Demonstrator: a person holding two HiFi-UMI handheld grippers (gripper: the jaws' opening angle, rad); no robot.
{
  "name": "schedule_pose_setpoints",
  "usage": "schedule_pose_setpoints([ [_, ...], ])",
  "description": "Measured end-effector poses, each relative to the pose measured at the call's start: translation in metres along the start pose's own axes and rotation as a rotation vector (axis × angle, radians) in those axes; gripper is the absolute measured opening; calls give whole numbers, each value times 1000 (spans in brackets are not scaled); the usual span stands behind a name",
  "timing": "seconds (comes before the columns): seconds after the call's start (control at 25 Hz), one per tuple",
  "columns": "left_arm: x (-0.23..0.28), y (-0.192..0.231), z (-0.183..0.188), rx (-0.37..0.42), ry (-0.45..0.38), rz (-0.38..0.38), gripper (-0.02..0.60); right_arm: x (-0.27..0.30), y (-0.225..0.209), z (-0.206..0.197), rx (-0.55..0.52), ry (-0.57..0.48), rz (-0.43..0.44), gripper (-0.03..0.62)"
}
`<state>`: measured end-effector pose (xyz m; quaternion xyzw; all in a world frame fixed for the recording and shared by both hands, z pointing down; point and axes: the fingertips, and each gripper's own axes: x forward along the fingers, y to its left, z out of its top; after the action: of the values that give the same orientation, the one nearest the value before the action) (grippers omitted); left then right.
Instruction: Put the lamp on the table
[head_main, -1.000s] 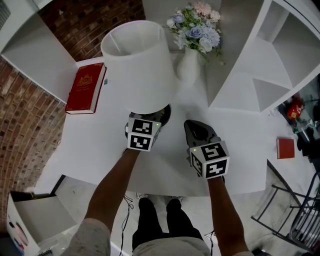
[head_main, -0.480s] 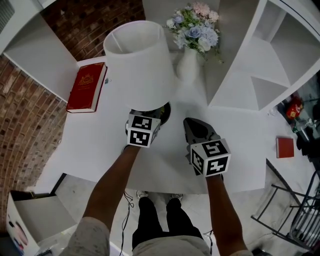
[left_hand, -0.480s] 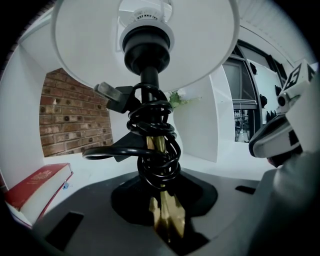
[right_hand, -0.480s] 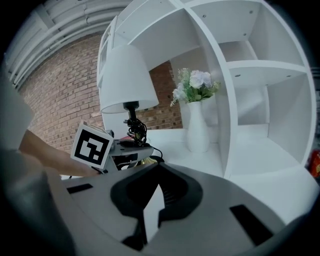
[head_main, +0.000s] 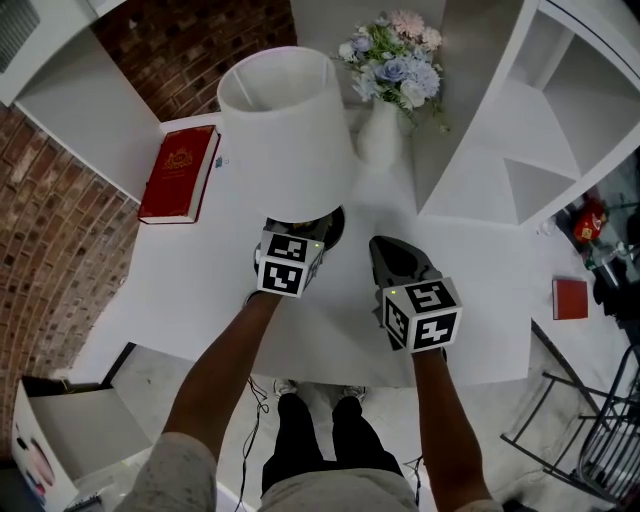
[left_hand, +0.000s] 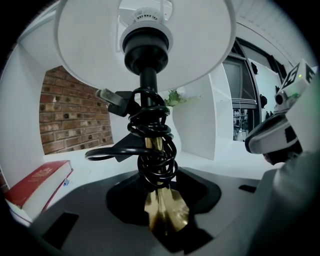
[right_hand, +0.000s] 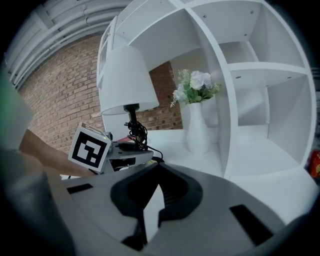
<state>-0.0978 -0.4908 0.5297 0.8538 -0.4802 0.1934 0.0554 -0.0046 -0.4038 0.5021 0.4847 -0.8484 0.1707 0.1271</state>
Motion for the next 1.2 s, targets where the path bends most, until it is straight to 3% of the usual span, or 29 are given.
schedule_pose_setpoints([
  [0.12,-3,-3,-3,-1,27,-16,186,-2,2,3,7,-2,-2,3],
  [0.4,-21,-2,-7,22,59,-16,184,-7,7,11,10,-9,-6,3],
  [0.68,-44,-3,-4,-28,71,-25,179,-16,19,23,5,-22,-16,3],
  [1.2,-109,11,-1,-59,89,-19,124,-40,39,39,-10,-29,-24,3],
])
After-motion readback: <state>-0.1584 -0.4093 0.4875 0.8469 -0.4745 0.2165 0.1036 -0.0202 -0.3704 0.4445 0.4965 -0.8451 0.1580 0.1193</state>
